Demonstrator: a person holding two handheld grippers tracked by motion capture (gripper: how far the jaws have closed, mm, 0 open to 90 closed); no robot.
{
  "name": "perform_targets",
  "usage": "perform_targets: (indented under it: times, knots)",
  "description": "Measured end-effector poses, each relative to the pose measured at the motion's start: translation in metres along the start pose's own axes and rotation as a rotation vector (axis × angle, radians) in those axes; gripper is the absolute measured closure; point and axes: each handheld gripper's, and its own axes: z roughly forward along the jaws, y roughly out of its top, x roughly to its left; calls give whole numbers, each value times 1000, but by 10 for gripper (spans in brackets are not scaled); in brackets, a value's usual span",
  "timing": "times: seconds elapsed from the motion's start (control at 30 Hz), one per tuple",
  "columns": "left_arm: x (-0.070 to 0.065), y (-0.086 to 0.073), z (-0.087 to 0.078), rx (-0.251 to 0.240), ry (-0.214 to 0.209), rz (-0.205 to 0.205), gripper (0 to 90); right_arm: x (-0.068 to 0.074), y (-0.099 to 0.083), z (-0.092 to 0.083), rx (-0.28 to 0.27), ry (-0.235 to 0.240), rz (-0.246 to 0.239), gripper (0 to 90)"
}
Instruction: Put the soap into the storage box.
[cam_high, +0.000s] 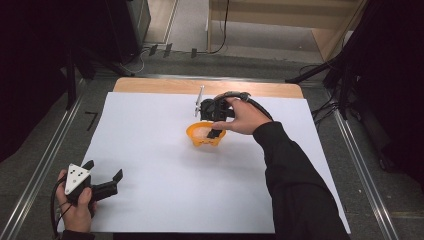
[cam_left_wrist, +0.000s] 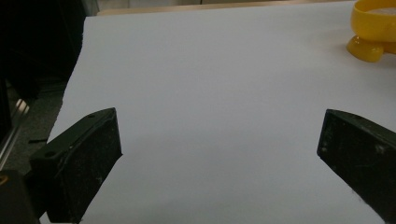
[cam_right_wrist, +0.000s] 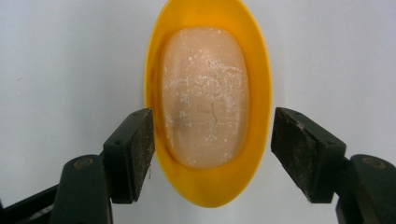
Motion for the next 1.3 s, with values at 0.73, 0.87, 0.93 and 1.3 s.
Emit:
perform_targets:
  times: [0.73,0.87,0.93,1.3]
  knots:
    - [0,0,0,2,0,7,0,3,-36,-14,-83,74,144,159]
    - [0,0,0,3,0,6,0,4,-44,-20,-112,84,166,150]
    - [0,0,0,4,1,7,0,5,-47,-23,-120,86,179,147]
    - [0,0,0,4,1,13,0,11,-72,-29,-112,50,283,176]
